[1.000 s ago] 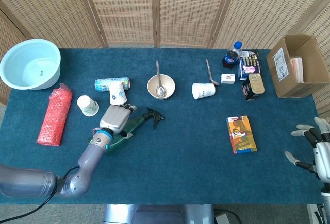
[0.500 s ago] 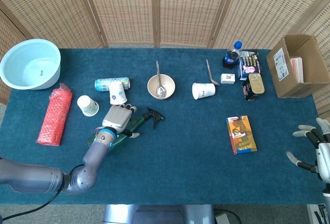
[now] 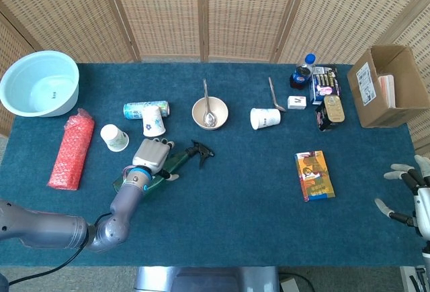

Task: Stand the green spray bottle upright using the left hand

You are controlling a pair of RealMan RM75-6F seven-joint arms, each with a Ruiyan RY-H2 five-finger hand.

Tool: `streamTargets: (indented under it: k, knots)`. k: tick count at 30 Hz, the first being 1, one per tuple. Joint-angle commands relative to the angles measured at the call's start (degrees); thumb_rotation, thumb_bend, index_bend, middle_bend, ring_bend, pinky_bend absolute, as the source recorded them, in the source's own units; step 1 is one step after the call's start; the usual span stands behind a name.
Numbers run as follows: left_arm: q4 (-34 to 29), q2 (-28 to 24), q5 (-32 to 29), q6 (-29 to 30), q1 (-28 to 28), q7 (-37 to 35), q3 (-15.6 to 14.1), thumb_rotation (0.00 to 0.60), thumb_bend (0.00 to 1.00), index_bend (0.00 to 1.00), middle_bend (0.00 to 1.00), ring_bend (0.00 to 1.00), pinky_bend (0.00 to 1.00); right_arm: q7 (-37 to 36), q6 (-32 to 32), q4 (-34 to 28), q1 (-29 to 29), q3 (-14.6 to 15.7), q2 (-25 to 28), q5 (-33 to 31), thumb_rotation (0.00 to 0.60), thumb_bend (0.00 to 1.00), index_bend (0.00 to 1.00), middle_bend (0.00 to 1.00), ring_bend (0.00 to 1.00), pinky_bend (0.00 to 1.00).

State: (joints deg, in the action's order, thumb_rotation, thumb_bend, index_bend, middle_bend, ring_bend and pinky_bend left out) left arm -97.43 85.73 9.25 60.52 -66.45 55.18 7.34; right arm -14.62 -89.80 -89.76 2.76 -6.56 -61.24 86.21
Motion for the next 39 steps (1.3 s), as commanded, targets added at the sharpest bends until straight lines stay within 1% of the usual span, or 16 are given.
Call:
streamTargets:
  k: [1,2,6,7,11,15,22,23,24,25,26,28,29,32,36,39]
  knots:
    - [0.68,0.44,-1.42,-0.7,-0.54,-0.07,0.61,0.311,0.2,0.22,0.29,0.32,0.56,-0.2,-0.27,0.03,-0.17,0.0,0.05,0.03,0.6,0.23,0.39,0.3,0.04,0.1]
    - [1.02,0.55,-2.15,-1.01,-0.86,0.03,0.92,0.308,0.21,0.24,0.3,0.34,0.58,-0.29,-0.52,0.04,-0.28,-0.03,0.1,0.07,0.6,0.23,0.39,0.3,0.04,0.1]
    - [2.11,1.14,-2.97,-0.74,-1.85,0.61,1.43,0.302,0.29,0.3,0.37,0.45,0.57,-0.82,-1.48,0.02,-0.6,-0.14,0.2,0.48,0.6,0.23,0.39,0.3,0.04,0.1]
    - [2.21,1.22,-3.16,-0.62,-2.01,0.8,1.41,0.315,0.31,0.32,0.39,0.47,0.57,-0.98,-1.65,-0.01,-0.64,-0.16,0.22,0.59,0.6,0.23,0.39,0.3,0.04,0.1]
    - [2.6,1.46,-3.86,-0.04,-2.6,1.62,1.3,0.414,0.35,0.37,0.44,0.52,0.61,-1.68,-2.24,-0.02,-0.78,-0.33,0.29,0.84,0.6,0.23,0.39,0.3,0.04,0.1]
    - [2.92,1.4,-5.41,-0.18,-3.25,2.8,1.13,0.441,0.37,0.42,0.46,0.55,0.66,-2.24,-2.69,-0.27,-0.88,-0.46,0.56,1.06,0.6,0.23,0.39,0.3,0.04,0.1]
    - [3.96,1.0,-9.85,-1.71,-4.75,5.91,0.48,0.44,0.37,0.42,0.45,0.54,0.62,-3.03,-3.45,-0.96,-1.23,-0.47,1.03,1.48,0.6,0.23,0.39,0.3,0.04,0.1]
    - [4.02,0.96,-10.07,-1.81,-4.9,6.19,0.39,0.45,0.37,0.43,0.46,0.54,0.61,-3.08,-3.54,-1.05,-1.26,-0.5,1.07,1.5,0.6,0.23,0.39,0.3,0.04,0.1]
    - [4.13,0.96,-10.2,-1.84,-5.11,6.61,0.19,0.478,0.38,0.44,0.47,0.55,0.63,-3.08,-3.69,-1.14,-1.31,-0.55,1.13,1.5,0.6,0.23,0.39,0.3,0.04,0.1]
    - [4.23,1.0,-10.22,-1.76,-5.23,6.86,0.03,0.517,0.38,0.45,0.48,0.56,0.69,-3.09,-3.79,-1.2,-1.35,-0.58,1.17,1.51,0.6,0.23,0.39,0.31,0.04,0.1]
    - [4.29,1.05,-10.26,-1.69,-5.31,7.01,-0.06,0.547,0.39,0.46,0.49,0.57,0.7,-3.11,-3.85,-1.27,-1.36,-0.6,1.19,1.53,0.6,0.23,0.39,0.31,0.04,0.1]
    - [4.57,1.26,-9.75,-1.23,-5.35,6.8,-0.01,0.597,0.4,0.48,0.51,0.59,0.69,-3.12,-4.04,-1.45,-1.41,-0.66,1.25,1.6,0.6,0.23,0.39,0.31,0.04,0.1]
    - [4.66,1.36,-9.27,-0.97,-5.26,6.47,0.08,0.6,0.41,0.49,0.51,0.59,0.66,-3.08,-4.13,-1.52,-1.42,-0.7,1.27,1.63,0.6,0.23,0.39,0.31,0.04,0.1]
    - [4.4,1.26,-7.0,-0.26,-4.68,4.92,0.4,0.6,0.41,0.49,0.51,0.59,0.64,-3.18,-4.59,-1.72,-1.48,-0.88,1.27,1.79,0.6,0.23,0.39,0.31,0.04,0.1]
    - [2.7,-0.22,-1.84,-0.2,-2.95,0.93,1.22,0.6,0.41,0.49,0.51,0.59,0.74,-3.13,-4.91,-1.98,-1.47,-1.03,1.32,1.99,0.6,0.23,0.39,0.31,0.04,0.1]
    - [-0.02,-2.5,4.79,-0.12,-0.53,-3.75,1.58,0.6,0.41,0.49,0.51,0.59,0.78,-3.09,-4.95,-2.13,-1.34,-1.17,1.28,2.09,0.6,0.23,0.39,0.31,0.04,0.1]
